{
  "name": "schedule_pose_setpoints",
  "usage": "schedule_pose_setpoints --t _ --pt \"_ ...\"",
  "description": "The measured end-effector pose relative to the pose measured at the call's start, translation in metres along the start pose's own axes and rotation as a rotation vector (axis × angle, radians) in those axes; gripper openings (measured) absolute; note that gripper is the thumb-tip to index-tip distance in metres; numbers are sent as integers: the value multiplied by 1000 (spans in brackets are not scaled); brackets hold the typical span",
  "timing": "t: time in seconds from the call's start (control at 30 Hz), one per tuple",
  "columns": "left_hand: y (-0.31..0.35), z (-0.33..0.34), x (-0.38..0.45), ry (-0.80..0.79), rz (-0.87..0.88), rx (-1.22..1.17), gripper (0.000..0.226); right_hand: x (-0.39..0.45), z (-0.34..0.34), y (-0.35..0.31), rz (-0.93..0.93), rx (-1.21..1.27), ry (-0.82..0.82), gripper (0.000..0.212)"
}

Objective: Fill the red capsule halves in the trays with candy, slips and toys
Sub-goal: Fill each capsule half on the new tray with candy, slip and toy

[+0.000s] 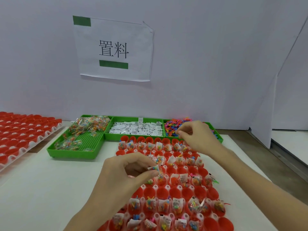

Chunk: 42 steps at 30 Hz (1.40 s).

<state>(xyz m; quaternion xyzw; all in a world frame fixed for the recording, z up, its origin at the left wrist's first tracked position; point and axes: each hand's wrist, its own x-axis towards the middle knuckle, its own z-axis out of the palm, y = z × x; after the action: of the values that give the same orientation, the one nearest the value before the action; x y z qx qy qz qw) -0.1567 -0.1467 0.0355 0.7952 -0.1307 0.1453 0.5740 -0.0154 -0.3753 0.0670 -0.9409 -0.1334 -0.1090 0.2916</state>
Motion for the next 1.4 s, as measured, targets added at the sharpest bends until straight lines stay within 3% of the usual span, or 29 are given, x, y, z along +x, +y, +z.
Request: schedule_pose_setpoints --t 0.1,0.27,0.43,0.63,0.97,1.17,1.4 --pt "1 -1 -1 14 4 -37 15 41 13 31 69 -140 11 13" --pt "0 -3 0 80 63 19 14 70 38 64 176 -172 18 16" --pt "-4 -5 3 101 60 58 15 83 47 59 227 -239 59 25" --pt "-3 -5 3 82 21 -12 15 89 48 52 287 -222 -2 16" --pt "1 -3 1 56 -36 -67 18 86 42 56 264 -207 -129 18" --pt "2 -4 -1 50 -53 -67 17 82 33 59 199 -104 -33 3" --pt "2 -5 1 61 -61 -30 16 81 36 67 163 -96 -78 30"
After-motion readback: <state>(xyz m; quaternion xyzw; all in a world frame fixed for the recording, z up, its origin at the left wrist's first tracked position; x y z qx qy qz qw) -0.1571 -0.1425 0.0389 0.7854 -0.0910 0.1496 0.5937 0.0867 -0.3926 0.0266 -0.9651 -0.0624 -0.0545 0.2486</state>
